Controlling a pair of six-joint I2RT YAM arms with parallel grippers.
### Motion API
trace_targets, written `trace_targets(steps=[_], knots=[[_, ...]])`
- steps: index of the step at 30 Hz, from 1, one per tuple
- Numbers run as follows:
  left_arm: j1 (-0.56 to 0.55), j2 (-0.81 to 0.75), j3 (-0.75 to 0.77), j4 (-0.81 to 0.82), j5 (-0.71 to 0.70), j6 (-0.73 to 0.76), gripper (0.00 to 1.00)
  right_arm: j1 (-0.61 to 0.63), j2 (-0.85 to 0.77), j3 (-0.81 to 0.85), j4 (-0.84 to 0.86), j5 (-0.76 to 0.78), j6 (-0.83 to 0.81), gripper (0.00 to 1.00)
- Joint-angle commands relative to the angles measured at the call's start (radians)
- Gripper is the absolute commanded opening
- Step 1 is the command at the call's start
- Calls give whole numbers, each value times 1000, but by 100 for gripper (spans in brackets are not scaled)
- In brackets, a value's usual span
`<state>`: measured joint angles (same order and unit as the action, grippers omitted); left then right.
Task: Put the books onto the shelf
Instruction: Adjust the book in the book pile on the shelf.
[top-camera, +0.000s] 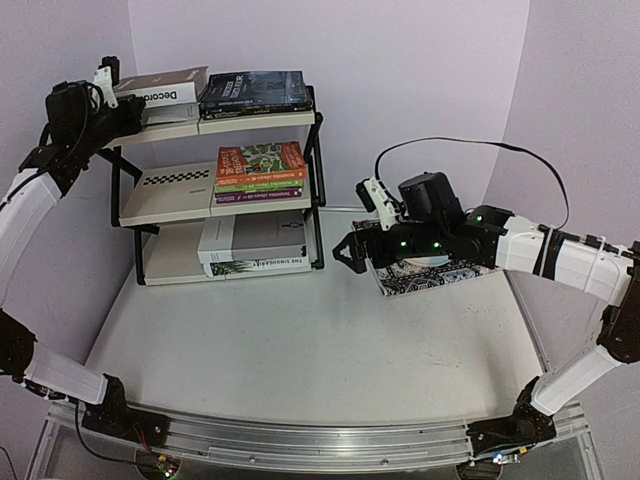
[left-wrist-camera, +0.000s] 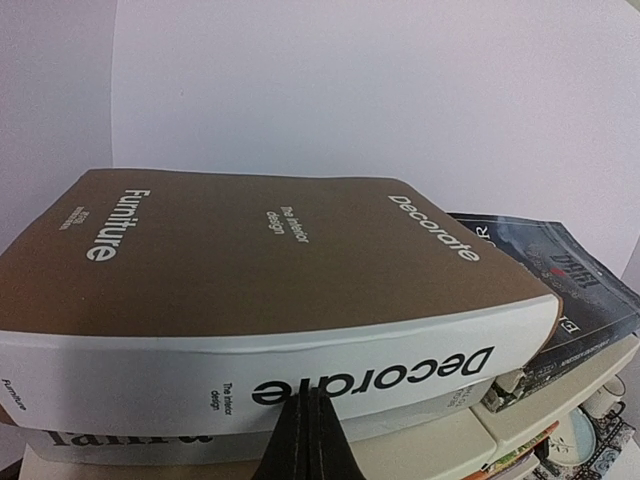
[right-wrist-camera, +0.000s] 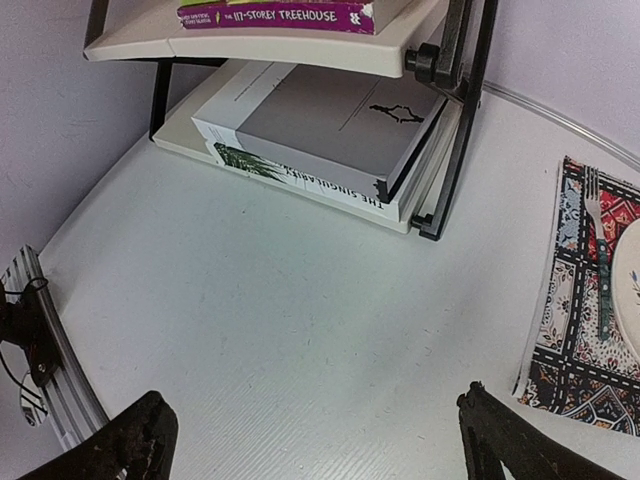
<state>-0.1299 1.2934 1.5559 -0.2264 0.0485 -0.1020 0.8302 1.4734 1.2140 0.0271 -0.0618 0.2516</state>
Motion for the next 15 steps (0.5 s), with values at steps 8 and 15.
trace_targets(steps=[8, 15], knots=[[3, 23, 68, 53, 2, 29, 0, -12, -40, -17, 14, 17, 6, 98], [2, -12, 42, 53, 6, 29, 14, -13, -64, -35, 16, 25, -5, 98]])
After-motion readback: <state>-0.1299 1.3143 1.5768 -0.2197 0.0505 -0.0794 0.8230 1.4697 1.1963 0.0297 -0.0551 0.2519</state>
